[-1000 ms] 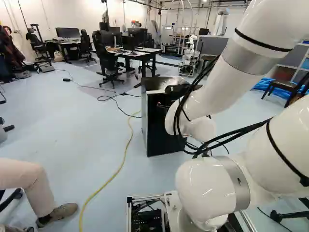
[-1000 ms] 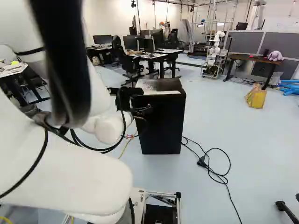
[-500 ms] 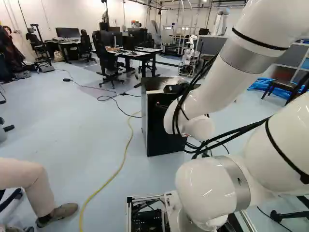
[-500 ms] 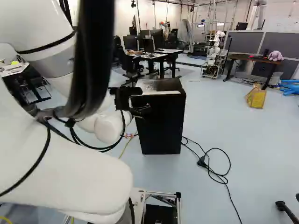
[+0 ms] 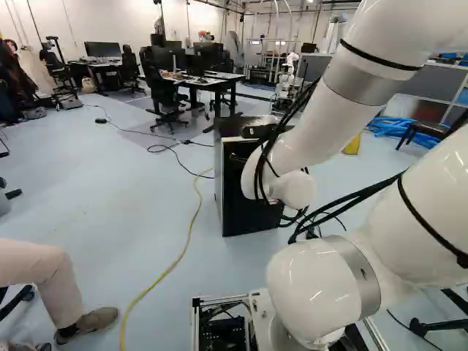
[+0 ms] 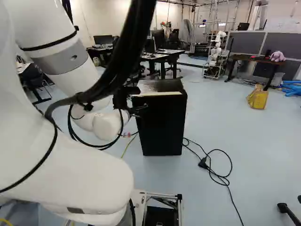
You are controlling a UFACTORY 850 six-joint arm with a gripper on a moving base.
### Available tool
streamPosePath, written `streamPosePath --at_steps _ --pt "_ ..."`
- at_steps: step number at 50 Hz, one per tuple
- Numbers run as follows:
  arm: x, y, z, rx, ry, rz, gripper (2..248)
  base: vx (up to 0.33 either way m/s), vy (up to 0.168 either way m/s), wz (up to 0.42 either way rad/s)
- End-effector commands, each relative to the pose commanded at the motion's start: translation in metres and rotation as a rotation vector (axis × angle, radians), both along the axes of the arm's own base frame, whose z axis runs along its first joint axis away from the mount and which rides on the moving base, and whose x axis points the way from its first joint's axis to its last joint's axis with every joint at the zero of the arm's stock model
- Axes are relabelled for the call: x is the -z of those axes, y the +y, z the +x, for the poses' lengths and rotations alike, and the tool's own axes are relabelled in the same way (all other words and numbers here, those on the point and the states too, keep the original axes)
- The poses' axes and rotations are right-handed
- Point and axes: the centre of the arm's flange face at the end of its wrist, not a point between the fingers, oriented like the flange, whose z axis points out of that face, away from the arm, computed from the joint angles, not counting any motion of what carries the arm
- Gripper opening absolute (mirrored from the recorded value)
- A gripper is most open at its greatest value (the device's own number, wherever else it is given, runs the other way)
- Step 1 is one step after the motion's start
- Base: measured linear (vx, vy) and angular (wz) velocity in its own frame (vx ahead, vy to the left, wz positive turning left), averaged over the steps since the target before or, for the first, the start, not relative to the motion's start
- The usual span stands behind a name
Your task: Grab a drink from the fridge
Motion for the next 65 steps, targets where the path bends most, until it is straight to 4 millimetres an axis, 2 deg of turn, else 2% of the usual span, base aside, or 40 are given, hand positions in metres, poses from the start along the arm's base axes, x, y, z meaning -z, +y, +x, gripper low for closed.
streamPosePath --at_steps 42,65 --pt "-0.003 0.041 0.047 0.042 0.024 0.065 247 0.0 0.0 0.0" --pt "0.016 0.068 0.078 0.093 0.078 0.087 247 0.0 0.0 0.0"
